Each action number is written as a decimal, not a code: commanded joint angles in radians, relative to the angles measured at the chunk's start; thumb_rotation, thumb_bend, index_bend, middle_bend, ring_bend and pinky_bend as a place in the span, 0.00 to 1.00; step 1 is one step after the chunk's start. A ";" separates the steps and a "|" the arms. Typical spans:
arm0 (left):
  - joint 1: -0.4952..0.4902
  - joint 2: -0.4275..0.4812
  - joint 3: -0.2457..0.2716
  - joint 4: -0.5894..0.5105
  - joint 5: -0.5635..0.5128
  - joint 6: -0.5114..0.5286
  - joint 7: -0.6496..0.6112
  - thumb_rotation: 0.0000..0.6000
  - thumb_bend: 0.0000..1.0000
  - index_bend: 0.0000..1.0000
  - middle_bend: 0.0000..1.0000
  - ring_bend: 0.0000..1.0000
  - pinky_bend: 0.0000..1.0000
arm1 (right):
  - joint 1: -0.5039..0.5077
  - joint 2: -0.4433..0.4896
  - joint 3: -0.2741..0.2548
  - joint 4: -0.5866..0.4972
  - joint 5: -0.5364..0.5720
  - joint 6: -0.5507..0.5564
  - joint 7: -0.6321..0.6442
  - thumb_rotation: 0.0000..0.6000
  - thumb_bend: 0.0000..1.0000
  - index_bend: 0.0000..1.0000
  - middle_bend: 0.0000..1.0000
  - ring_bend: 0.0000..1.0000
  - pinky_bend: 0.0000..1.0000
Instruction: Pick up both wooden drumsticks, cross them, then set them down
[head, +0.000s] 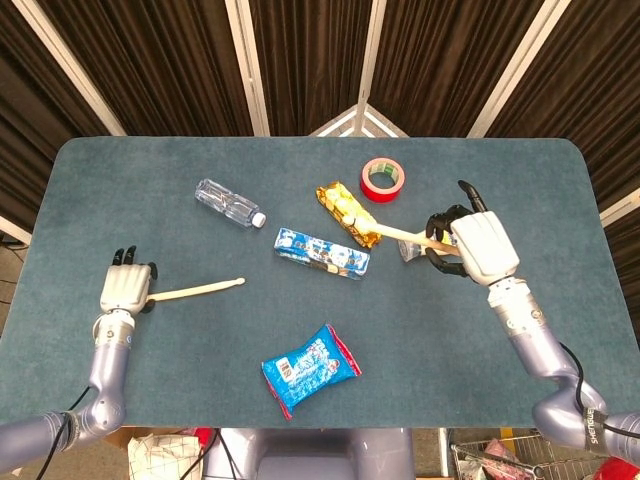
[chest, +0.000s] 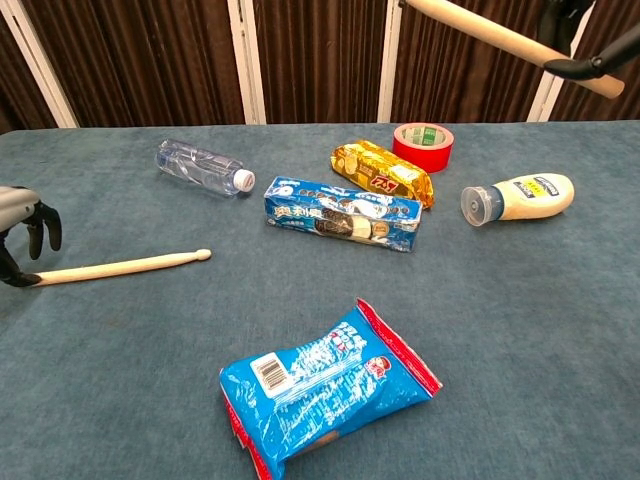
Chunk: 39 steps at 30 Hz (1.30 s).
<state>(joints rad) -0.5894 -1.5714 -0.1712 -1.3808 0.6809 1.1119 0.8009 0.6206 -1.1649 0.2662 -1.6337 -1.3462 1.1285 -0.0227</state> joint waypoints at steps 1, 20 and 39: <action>-0.004 -0.015 0.011 0.016 0.017 -0.008 -0.015 1.00 0.38 0.43 0.45 0.05 0.00 | -0.001 0.000 -0.001 0.001 0.002 0.003 -0.003 1.00 0.44 0.72 0.61 0.41 0.00; -0.008 -0.051 0.030 0.036 0.058 -0.002 -0.043 1.00 0.39 0.49 0.50 0.07 0.00 | -0.005 0.004 0.000 0.000 0.023 0.008 -0.016 1.00 0.44 0.72 0.62 0.42 0.00; -0.024 -0.075 0.041 0.039 0.036 0.036 0.044 1.00 0.45 0.57 0.57 0.09 0.00 | -0.007 0.021 0.003 -0.008 0.025 0.015 -0.018 1.00 0.44 0.72 0.62 0.42 0.00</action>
<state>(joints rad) -0.6110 -1.6421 -0.1324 -1.3462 0.7236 1.1416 0.8333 0.6134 -1.1446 0.2695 -1.6419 -1.3217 1.1431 -0.0402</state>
